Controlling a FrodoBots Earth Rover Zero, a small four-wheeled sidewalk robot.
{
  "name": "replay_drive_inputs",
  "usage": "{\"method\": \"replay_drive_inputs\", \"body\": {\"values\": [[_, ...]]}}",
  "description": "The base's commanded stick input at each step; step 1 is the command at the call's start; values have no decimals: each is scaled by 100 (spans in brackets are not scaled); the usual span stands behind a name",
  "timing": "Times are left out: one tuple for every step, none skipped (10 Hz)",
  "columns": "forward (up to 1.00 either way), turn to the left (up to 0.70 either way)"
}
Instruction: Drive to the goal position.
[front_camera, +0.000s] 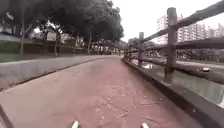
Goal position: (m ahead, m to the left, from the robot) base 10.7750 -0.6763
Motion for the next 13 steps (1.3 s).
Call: {"method": "replay_drive_inputs", "body": {"values": [[70, 0], [70, 0], [70, 0], [70, 0], [70, 0], [70, 0], [70, 0], [70, 0], [70, 0], [70, 0], [70, 0], [70, 0], [70, 0]]}}
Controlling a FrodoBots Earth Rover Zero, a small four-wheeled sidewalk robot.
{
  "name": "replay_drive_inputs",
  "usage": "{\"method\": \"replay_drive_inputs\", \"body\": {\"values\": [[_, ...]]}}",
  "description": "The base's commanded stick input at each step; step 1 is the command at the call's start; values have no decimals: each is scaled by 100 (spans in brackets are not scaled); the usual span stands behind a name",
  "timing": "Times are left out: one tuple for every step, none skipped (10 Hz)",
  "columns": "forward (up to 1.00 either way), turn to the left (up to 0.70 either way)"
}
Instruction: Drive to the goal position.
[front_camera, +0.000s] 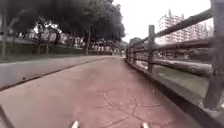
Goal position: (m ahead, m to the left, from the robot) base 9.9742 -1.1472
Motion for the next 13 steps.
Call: {"method": "replay_drive_inputs", "body": {"values": [[70, 0], [70, 0], [70, 0], [70, 0], [70, 0], [70, 0], [70, 0], [70, 0], [70, 0], [70, 0], [70, 0], [70, 0], [70, 0]]}}
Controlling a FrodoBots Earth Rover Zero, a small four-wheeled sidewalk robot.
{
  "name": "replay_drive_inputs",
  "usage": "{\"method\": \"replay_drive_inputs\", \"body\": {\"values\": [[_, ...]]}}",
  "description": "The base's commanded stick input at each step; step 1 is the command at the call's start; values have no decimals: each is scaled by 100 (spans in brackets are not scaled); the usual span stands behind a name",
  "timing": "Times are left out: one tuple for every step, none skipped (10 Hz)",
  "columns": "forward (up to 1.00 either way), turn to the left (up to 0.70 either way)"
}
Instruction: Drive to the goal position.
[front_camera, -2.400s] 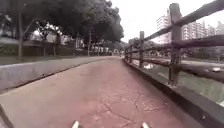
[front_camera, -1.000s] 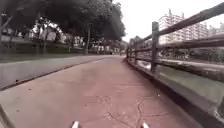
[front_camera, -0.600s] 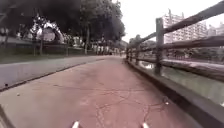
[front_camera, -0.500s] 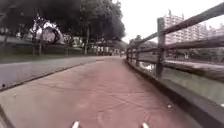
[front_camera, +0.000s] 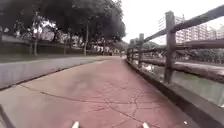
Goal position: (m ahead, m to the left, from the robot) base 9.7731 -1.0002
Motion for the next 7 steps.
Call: {"method": "replay_drive_inputs", "body": {"values": [[70, 0], [70, 0], [70, 0], [70, 0], [70, 0], [70, 0], [70, 0]]}}
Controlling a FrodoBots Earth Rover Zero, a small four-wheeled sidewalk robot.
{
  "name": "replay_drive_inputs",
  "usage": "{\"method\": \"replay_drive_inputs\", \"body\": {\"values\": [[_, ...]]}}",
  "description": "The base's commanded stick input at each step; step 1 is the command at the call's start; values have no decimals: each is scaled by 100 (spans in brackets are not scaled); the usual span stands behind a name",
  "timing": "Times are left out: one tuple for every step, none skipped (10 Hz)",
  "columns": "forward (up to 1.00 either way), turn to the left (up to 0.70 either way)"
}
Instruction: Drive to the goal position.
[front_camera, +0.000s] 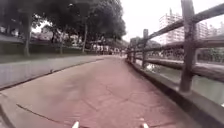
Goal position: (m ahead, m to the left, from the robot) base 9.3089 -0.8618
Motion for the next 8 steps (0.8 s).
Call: {"method": "replay_drive_inputs", "body": {"values": [[70, 0], [70, 0], [70, 0], [70, 0], [70, 0], [70, 0], [70, 0], [70, 0]]}}
